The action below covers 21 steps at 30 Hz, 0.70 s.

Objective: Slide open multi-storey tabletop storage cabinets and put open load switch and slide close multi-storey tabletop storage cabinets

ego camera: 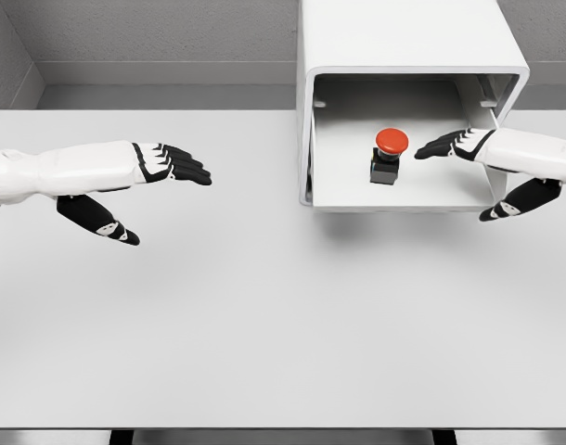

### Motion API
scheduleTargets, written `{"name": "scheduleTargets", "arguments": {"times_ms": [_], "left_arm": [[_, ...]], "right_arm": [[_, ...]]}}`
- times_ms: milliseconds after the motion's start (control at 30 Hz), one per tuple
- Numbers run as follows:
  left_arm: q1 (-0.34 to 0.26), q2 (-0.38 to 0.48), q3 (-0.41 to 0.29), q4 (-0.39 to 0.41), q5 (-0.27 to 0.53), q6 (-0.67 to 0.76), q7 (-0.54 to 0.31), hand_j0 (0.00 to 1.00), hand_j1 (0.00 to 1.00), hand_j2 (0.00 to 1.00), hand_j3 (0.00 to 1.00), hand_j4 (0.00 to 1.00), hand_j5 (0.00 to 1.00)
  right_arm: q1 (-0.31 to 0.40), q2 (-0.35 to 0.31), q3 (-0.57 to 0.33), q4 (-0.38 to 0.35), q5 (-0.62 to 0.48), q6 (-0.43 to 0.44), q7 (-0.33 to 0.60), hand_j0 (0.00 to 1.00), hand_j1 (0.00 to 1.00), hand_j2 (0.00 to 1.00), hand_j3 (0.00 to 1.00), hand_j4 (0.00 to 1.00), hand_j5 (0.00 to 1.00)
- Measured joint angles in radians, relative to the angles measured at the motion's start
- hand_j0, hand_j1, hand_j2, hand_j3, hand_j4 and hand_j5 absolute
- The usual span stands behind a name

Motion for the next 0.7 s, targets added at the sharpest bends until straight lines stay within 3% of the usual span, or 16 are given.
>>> {"name": "scheduleTargets", "arguments": {"times_ms": [700], "left_arm": [[0.002, 0.009, 0.001, 0.001, -0.003, 0.0, 0.0, 1.0, 1.0, 1.0, 1.0, 1.0, 1.0]], "right_arm": [[-0.031, 0.055, -0.002, 0.093, 0.006, 0.0, 0.004, 1.0, 1.0, 1.0, 1.0, 1.0, 1.0]]}}
